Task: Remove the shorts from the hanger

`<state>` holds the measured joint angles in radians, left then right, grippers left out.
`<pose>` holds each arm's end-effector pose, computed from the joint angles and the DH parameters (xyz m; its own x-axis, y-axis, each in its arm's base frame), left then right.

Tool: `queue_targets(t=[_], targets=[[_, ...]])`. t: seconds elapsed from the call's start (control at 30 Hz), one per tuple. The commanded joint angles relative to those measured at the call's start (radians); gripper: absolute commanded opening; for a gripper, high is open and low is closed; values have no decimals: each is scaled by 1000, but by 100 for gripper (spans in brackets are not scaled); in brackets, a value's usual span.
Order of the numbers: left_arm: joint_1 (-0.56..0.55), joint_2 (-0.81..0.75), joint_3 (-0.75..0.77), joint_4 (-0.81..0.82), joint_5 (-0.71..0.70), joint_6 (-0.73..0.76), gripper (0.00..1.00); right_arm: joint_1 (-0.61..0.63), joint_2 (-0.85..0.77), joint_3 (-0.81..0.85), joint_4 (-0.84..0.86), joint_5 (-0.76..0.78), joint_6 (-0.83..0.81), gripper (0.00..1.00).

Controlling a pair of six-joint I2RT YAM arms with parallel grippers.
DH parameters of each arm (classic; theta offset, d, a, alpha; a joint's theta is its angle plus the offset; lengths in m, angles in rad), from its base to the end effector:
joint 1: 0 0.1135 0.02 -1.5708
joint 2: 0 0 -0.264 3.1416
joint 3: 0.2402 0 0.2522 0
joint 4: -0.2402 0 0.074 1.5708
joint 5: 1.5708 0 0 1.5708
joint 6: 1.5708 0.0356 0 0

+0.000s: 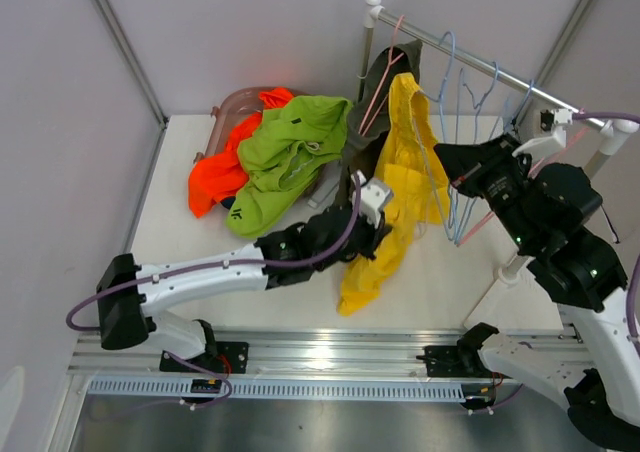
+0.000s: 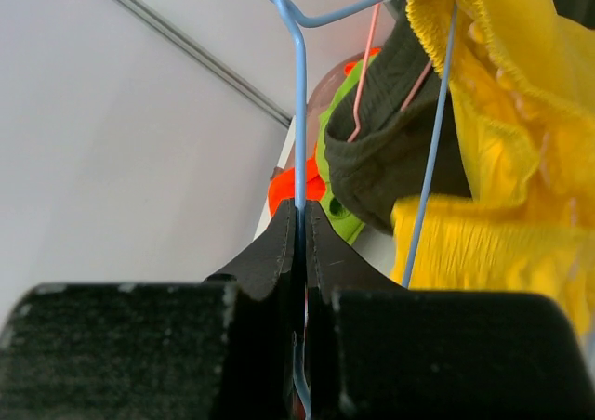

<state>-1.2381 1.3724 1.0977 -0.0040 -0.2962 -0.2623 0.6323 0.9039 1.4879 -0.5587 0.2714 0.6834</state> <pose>0.1156 -0.3027 0.3339 -0.2974 0.1014 -0.9494 0.7613 0.6253 -0.1717 0.1155 0.0728 0.5088 -0.2072 0.6023 -0.7709 -0.2867 0.7160 0.6365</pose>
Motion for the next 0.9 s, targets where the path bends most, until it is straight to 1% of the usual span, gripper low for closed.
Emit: queue_targets(t=[0.0,0.07,0.13,0.2,0.27,0.37,0.4,0.43,0.47,0.5,0.53,0.57,0.6,0.63,0.73,0.77,0.87], targets=[[118,59,174,-71,0,-3,0,-5,-66,32,-67,5,88,0],[176,108,256,-123,14,3,0,-5,-86,31,-140,11,108,0],[201,140,321,-152,28,17,0,-3,-118,28,-179,29,125,0],[218,148,347,-166,34,23,0,-5,-132,28,-217,55,120,0],[220,131,327,-156,43,6,0,-5,-138,35,-234,74,108,0],[206,56,213,-101,100,-60,0,-5,-125,35,-213,118,73,0],[195,30,94,-62,100,-80,0,-5,-117,29,-204,141,53,0],[177,2,49,-41,95,-92,0,-5,-109,29,-192,150,44,0],[129,-50,10,-24,72,-110,0,-3,-91,26,-167,164,33,0],[103,-73,-68,-2,53,-118,0,-5,-82,26,-155,169,24,0],[47,-94,-138,-2,31,-127,0,-5,-71,28,-126,176,7,0],[19,-113,-192,-2,-13,-153,0,-5,-51,32,-112,181,-1,0],[-3,-143,-220,-5,-29,-170,0,-3,-42,38,-96,183,-8,0],[-36,-156,-287,-11,-41,-189,0,-5,-31,61,-78,187,-24,0],[-92,-199,-343,-39,-70,-268,0,-5,7,110,-44,215,-45,0],[-106,-211,-390,-39,-75,-297,0,-5,15,120,-38,229,-60,0],[-161,-257,-423,-56,-107,-336,0,-5,38,135,-11,259,-85,0]])
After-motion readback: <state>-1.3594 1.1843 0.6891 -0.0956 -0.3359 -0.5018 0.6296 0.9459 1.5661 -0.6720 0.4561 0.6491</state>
